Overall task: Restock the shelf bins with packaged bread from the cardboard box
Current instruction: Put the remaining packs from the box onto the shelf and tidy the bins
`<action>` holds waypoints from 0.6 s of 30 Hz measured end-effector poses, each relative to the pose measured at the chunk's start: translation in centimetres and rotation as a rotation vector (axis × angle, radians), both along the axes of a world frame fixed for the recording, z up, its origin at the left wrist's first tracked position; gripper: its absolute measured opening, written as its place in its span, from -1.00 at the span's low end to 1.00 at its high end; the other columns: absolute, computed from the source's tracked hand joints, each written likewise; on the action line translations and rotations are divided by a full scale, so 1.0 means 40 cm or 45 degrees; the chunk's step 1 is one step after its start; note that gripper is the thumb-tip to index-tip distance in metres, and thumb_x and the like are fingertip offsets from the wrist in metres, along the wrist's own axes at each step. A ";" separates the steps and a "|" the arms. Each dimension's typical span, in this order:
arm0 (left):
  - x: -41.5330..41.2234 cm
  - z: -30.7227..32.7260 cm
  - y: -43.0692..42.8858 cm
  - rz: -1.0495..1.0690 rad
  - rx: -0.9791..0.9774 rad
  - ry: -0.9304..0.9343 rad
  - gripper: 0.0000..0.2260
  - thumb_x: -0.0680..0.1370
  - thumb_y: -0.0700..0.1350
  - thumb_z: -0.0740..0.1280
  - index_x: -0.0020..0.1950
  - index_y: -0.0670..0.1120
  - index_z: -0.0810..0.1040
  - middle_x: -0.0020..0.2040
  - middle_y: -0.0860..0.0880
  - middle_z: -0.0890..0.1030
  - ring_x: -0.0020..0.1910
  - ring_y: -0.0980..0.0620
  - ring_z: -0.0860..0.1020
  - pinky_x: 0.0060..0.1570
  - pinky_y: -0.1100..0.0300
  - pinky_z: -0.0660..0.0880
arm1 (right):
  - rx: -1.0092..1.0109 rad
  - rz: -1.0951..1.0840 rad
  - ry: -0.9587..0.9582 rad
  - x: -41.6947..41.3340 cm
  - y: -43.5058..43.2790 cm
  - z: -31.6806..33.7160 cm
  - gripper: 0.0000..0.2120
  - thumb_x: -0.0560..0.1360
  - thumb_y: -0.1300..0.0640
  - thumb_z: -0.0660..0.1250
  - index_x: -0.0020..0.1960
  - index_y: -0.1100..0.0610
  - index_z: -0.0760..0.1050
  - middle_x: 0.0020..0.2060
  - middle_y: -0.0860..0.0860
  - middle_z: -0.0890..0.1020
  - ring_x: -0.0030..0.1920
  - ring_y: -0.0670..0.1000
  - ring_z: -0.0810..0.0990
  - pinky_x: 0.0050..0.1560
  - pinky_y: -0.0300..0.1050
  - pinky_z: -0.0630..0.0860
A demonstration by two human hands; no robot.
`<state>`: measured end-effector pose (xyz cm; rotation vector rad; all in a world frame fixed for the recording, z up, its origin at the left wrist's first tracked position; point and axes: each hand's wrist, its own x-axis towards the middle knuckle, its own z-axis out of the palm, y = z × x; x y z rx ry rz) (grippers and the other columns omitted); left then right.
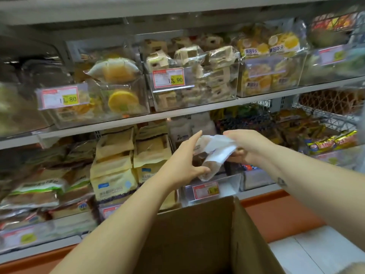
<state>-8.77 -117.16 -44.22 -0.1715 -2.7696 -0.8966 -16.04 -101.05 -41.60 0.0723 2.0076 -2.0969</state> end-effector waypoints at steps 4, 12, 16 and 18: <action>-0.027 -0.048 -0.039 0.046 0.163 -0.047 -0.09 0.44 -0.07 0.49 0.56 0.15 -0.09 0.55 0.06 0.16 0.45 0.07 0.28 0.36 0.01 0.38 | -0.093 0.152 -0.212 -0.033 -0.059 -0.043 -0.84 0.54 0.18 0.32 0.05 0.26 0.50 -0.16 0.20 0.60 -0.19 0.14 0.61 -0.10 0.10 0.60; -0.045 -0.107 -0.085 0.247 -0.055 0.132 -0.36 0.54 -0.18 0.35 0.53 0.06 0.14 0.48 0.03 0.23 0.34 0.04 0.41 0.31 0.09 0.43 | 0.284 0.367 0.116 -0.080 -0.117 -0.200 -0.62 0.56 0.25 0.19 0.37 0.16 0.37 0.04 0.13 0.59 -0.11 0.03 0.60 -0.14 -0.12 0.57; -0.058 -0.120 -0.079 0.296 -0.269 0.175 -0.53 0.57 -0.17 0.29 0.47 0.03 0.29 0.47 0.02 0.25 0.34 0.03 0.40 0.23 0.19 0.42 | 0.747 0.503 0.567 -0.095 -0.114 -0.250 -0.32 0.42 0.20 0.44 0.46 0.07 0.22 0.27 0.05 0.51 0.21 0.00 0.53 0.16 -0.13 0.51; -0.070 -0.117 -0.079 0.311 -0.263 0.195 -0.59 0.57 -0.17 0.28 0.42 0.02 0.35 0.42 0.00 0.31 0.32 0.01 0.41 0.21 0.18 0.44 | 0.708 0.467 0.608 -0.109 -0.123 -0.262 -0.28 0.41 0.16 0.47 0.46 0.06 0.19 0.30 0.05 0.48 0.27 0.03 0.49 0.16 -0.16 0.45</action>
